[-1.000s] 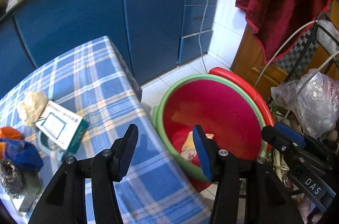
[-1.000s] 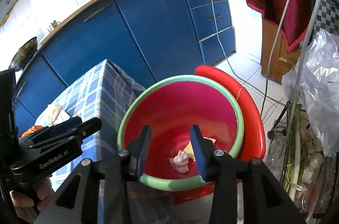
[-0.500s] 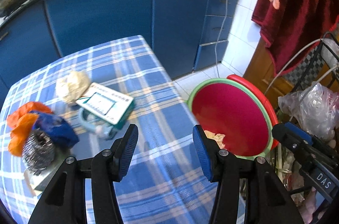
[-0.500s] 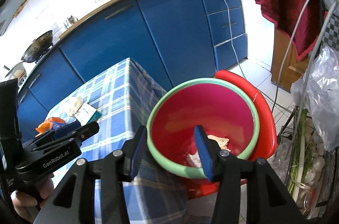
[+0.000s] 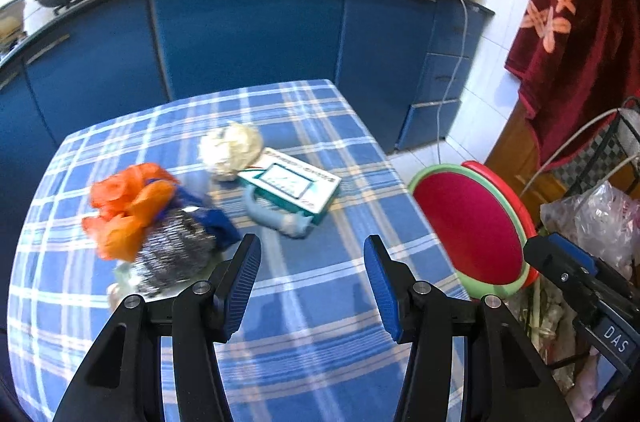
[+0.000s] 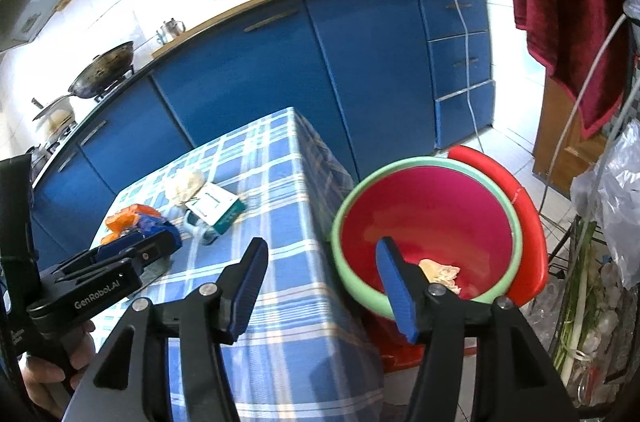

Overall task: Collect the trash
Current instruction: 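Move both open tools back over the items on the table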

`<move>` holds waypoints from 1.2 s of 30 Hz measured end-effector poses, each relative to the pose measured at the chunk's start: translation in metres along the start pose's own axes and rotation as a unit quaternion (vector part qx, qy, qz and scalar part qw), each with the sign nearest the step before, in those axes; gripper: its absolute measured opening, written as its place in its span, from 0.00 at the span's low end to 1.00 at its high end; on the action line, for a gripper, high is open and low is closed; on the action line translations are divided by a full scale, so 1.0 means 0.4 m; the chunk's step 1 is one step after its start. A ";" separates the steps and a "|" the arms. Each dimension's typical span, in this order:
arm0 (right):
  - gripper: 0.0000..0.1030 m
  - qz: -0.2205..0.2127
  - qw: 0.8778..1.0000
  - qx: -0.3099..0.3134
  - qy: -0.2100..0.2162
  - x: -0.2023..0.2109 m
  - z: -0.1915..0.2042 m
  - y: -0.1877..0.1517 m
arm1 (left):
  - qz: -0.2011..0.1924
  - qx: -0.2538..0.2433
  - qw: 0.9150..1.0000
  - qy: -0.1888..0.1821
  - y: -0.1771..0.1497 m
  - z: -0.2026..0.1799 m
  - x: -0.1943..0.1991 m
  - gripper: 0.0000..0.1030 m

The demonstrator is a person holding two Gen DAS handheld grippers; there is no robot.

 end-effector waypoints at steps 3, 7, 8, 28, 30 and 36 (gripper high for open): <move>0.59 -0.001 1.000 0.009 0.004 0.002 0.028 -0.002 | -0.005 0.011 1.000 0.005 -0.010 0.040 0.021 0.54; 0.60 0.000 1.000 0.019 0.010 -0.002 0.065 -0.005 | -0.009 0.026 1.000 0.014 -0.022 0.092 0.042 0.54; 0.60 0.001 1.000 0.021 0.012 -0.003 0.073 -0.007 | -0.010 0.032 0.999 0.017 -0.028 0.111 0.047 0.54; 0.65 0.029 0.998 0.051 0.020 -0.058 0.184 -0.038 | 0.005 0.084 0.996 0.014 -0.062 0.227 0.010 0.56; 0.66 0.031 0.998 0.052 0.019 -0.066 0.182 -0.038 | 0.006 0.086 0.996 0.012 -0.053 0.222 -0.007 0.58; 0.67 0.042 0.998 0.047 0.015 -0.096 0.166 -0.036 | 0.005 0.099 0.995 0.024 -0.025 0.237 -0.059 0.59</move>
Point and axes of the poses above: each gripper's, at about its wrist camera, not at the fingertips, and x roughly against the way its jaws point, z to its left, y to its top, the point moved 10 cm from there along -x, roughly the way its jaws point, and after that the axes turned 12 degrees about z, right-handed, at the moved point
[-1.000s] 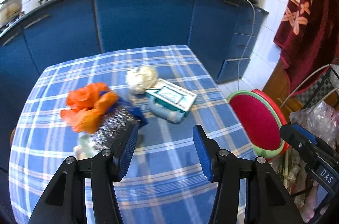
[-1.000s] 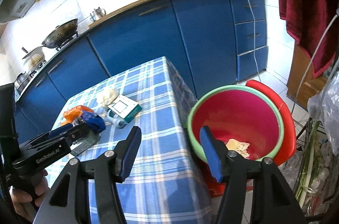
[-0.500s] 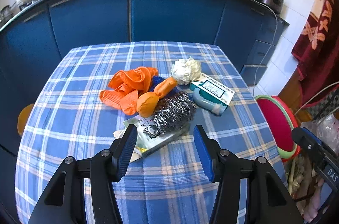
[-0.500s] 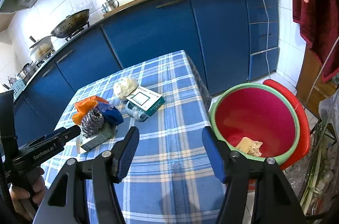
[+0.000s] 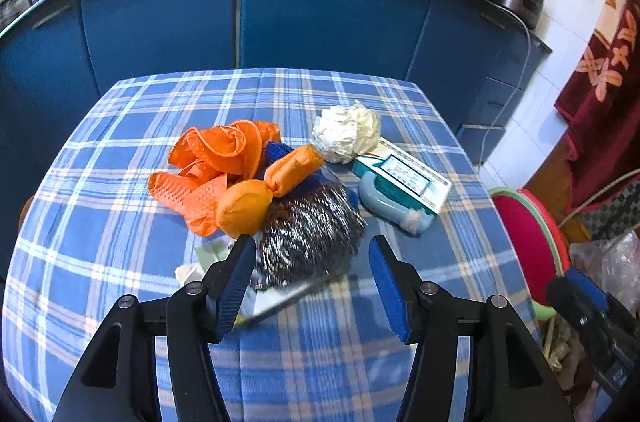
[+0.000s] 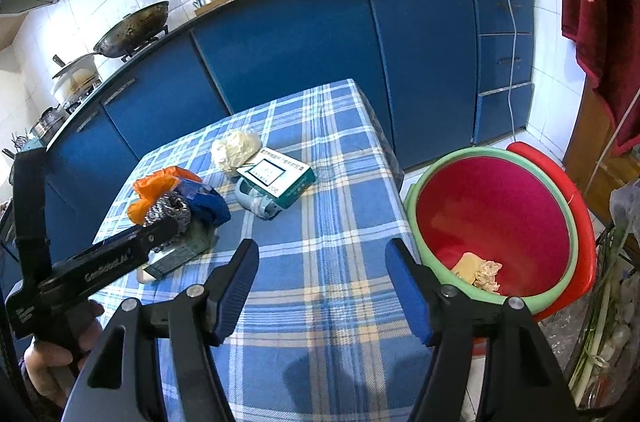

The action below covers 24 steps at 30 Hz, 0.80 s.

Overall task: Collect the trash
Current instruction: 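Move both open tools back over the items on the table, then grasp the steel wool scrubber with the left tool and lift it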

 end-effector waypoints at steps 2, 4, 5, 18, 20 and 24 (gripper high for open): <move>0.67 0.005 1.000 -0.002 0.000 -0.011 -0.005 0.000 | -0.004 -0.002 1.000 0.008 0.008 0.001 -0.015 0.59; 0.67 0.009 1.000 -0.002 0.000 -0.020 -0.009 0.001 | -0.003 -0.002 1.000 0.010 0.010 0.001 -0.028 0.59; 0.67 0.010 1.000 -0.002 0.000 -0.022 -0.011 0.001 | -0.002 -0.002 1.000 0.008 0.011 0.001 -0.031 0.59; 0.67 0.018 1.000 0.004 0.006 -0.043 -0.002 0.003 | -0.026 -0.031 0.999 -0.013 0.004 -0.020 0.007 0.42; 0.67 0.017 1.000 0.005 0.006 -0.042 0.001 0.003 | -0.034 -0.032 0.999 -0.020 0.001 -0.020 0.031 0.42; 0.67 0.018 1.000 0.008 0.008 -0.041 0.015 0.002 | -0.050 -0.031 0.998 -0.032 0.000 -0.014 0.079 0.42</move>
Point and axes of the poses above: each gripper's, at about its wrist camera, not at the fingertips, and x roughly against the way its jaws point, z to its left, y to its top, the point moved 10 cm from there along -x, roughly the way its jaws point, and after that the axes turned 12 degrees about z, right-handed, at the moved point
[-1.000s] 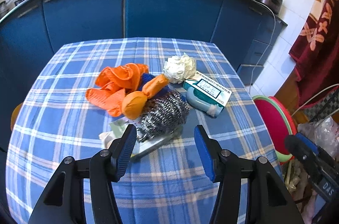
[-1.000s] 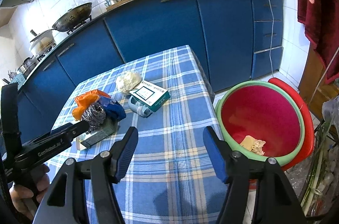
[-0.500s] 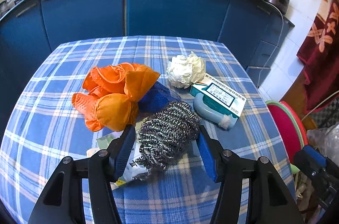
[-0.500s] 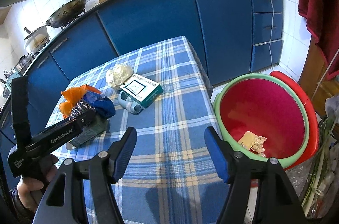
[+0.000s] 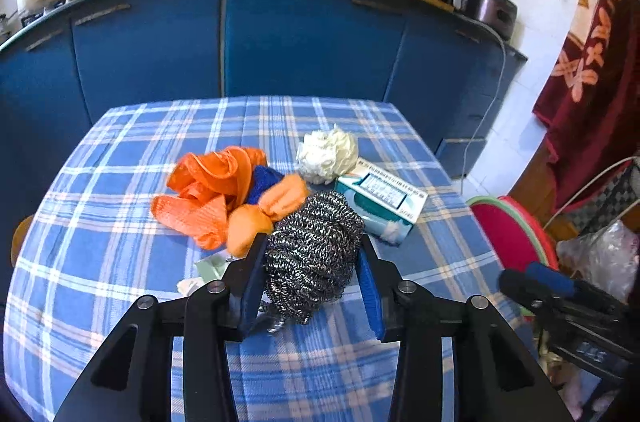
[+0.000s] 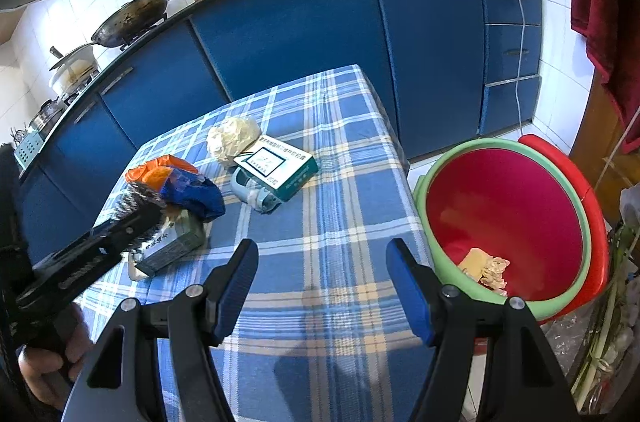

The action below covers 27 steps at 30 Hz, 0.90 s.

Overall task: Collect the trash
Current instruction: 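Grasp the steel wool scrubber with the left tool and lift it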

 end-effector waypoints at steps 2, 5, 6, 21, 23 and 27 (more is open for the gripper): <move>0.67 0.001 1.000 0.003 0.001 -0.001 0.008 0.000 | -0.011 0.001 1.000 -0.002 0.005 0.006 0.029 0.42; 0.67 0.003 1.000 0.011 0.003 -0.006 0.026 0.003 | -0.021 0.004 1.000 0.000 0.014 0.020 0.057 0.42; 0.67 0.003 1.000 0.013 0.004 -0.006 0.030 0.004 | -0.022 0.007 1.000 0.001 0.018 0.028 0.064 0.42; 0.67 0.011 0.997 0.063 0.035 -0.045 0.191 0.035 | -0.027 0.070 0.996 0.038 0.014 0.196 0.086 0.42; 0.67 0.015 0.997 0.070 0.043 -0.057 0.224 0.034 | -0.025 0.076 0.996 0.042 0.005 0.217 0.087 0.42; 0.67 0.027 0.995 0.084 0.053 -0.085 0.281 0.026 | -0.023 0.089 0.995 0.050 -0.010 0.256 0.089 0.42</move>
Point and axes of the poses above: each gripper's, at about its wrist camera, not at the fingertips, and x roughly against the way its jaws point, z to its left, y to its top, the point moved 10 cm from there along -x, roughly the way its jaws point, and after that the axes turned 12 degrees about z, right-handed, at the moved point
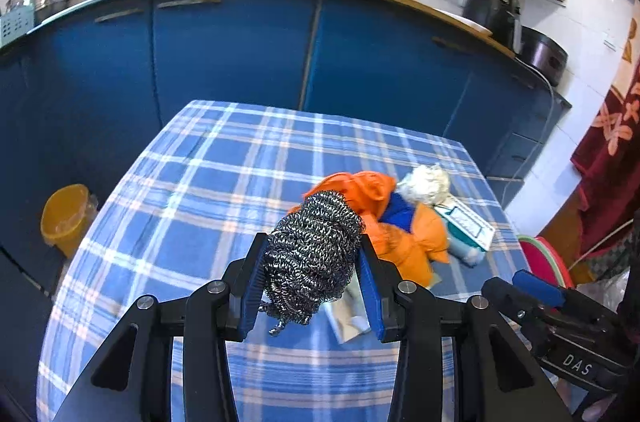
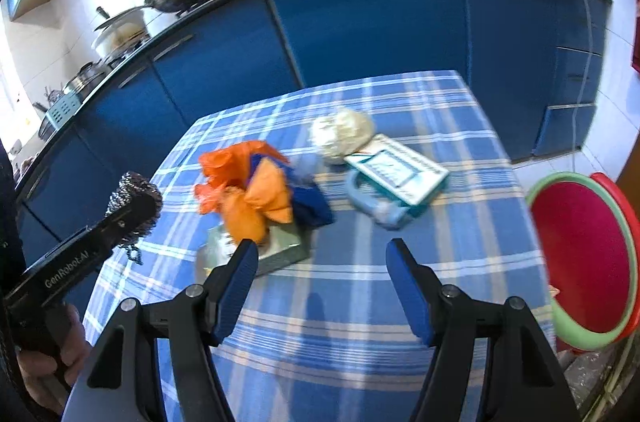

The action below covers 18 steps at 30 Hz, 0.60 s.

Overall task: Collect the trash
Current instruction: 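Grasp the steel wool scrubber with the left tool and lift it, then grasp the orange knotted bag with the right tool while the left tool holds the scrubber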

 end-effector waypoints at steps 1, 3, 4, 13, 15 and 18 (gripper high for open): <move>0.67 0.004 1.000 0.005 0.003 -0.010 0.018 0.000 | 0.001 0.004 1.000 0.001 -0.002 0.012 0.000 0.42; 0.67 0.009 1.000 0.013 0.005 -0.024 0.042 0.000 | 0.002 0.009 1.000 0.002 -0.005 0.029 -0.002 0.43; 0.67 0.012 1.000 0.018 0.007 -0.033 0.057 0.000 | 0.003 0.011 1.000 0.003 -0.008 0.038 -0.003 0.42; 0.64 0.028 0.999 0.041 0.012 -0.092 0.133 0.013 | 0.022 0.029 0.999 0.023 -0.033 0.105 -0.027 0.43; 0.62 0.031 0.999 0.044 0.010 -0.104 0.139 0.017 | 0.027 0.033 0.999 0.024 -0.038 0.113 -0.033 0.43; 0.60 0.035 0.998 0.045 0.006 -0.123 0.143 0.018 | 0.031 0.036 0.999 0.024 -0.043 0.122 -0.040 0.43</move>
Point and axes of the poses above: each gripper's, at about its wrist camera, not at the fingertips, and x roughly against the way its jaws point, z to its left, y to its top, the point moved 10 cm from there along -x, roughly the way its jaws point, and after that the axes turned 12 degrees about z, right-handed, at the moved point
